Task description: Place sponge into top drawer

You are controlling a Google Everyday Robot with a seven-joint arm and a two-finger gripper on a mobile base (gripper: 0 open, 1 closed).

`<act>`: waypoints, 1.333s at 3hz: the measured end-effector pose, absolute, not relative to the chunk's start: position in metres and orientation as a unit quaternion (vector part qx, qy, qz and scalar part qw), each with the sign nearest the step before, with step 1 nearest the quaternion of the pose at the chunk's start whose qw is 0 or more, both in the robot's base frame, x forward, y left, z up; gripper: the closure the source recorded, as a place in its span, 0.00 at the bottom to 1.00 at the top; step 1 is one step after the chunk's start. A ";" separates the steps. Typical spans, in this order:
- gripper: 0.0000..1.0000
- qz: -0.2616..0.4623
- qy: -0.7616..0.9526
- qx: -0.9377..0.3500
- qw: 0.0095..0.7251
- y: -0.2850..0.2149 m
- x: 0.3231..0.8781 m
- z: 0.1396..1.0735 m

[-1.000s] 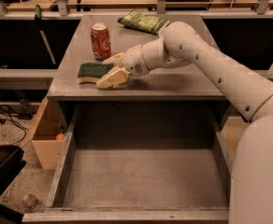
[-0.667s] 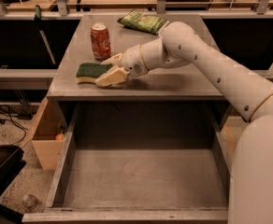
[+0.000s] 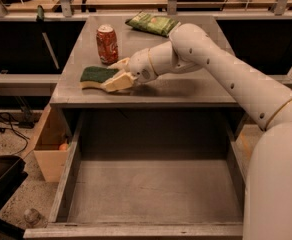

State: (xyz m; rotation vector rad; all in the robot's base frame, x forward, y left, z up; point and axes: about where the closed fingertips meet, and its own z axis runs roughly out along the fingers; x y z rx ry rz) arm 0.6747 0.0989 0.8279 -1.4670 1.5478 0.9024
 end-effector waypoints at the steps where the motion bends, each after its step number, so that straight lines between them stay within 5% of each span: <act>1: 1.00 0.357 0.612 -0.580 0.401 0.099 0.675 0.829; 4: 1.00 0.335 0.614 -0.591 0.403 0.088 0.643 0.854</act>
Offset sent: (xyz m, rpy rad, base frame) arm -0.1262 -0.0697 0.1514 -0.1242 -0.1910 0.0332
